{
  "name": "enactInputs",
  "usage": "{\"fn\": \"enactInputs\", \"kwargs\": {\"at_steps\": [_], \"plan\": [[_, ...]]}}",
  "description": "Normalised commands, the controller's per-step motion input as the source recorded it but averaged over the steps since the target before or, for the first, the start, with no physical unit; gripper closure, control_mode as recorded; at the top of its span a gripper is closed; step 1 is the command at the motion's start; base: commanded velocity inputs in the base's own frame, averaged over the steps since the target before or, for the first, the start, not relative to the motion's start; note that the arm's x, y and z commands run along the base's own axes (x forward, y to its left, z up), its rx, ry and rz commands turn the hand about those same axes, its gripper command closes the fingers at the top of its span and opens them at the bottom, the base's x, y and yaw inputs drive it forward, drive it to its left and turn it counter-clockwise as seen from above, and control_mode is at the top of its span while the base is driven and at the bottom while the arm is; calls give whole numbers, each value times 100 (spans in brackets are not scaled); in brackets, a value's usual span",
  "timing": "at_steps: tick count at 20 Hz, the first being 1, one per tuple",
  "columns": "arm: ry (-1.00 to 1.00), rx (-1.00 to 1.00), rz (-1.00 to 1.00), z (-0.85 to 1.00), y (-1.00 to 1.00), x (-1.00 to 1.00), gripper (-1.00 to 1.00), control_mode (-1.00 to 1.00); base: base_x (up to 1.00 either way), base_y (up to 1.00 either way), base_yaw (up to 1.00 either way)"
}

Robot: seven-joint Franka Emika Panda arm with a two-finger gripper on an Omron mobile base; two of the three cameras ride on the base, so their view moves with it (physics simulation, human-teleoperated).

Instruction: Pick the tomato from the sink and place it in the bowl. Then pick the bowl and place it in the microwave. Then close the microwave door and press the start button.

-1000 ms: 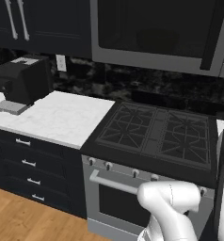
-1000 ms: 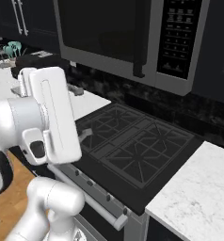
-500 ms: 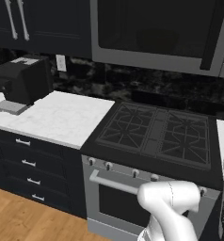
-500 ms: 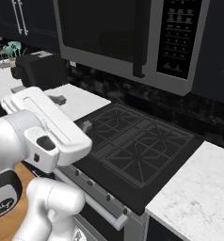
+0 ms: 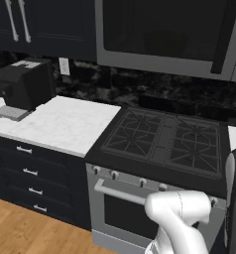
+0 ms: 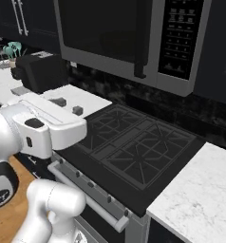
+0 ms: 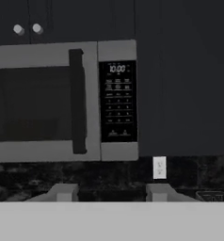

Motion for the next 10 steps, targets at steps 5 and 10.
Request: {"fn": "enactInputs", "kwargs": {"at_steps": [5,10], "plan": [[11,0,6,-4,-25,45,100,-100,0,0,0],[-10,0,0,-20,-28,36,100,-100,0,0,0]]}}
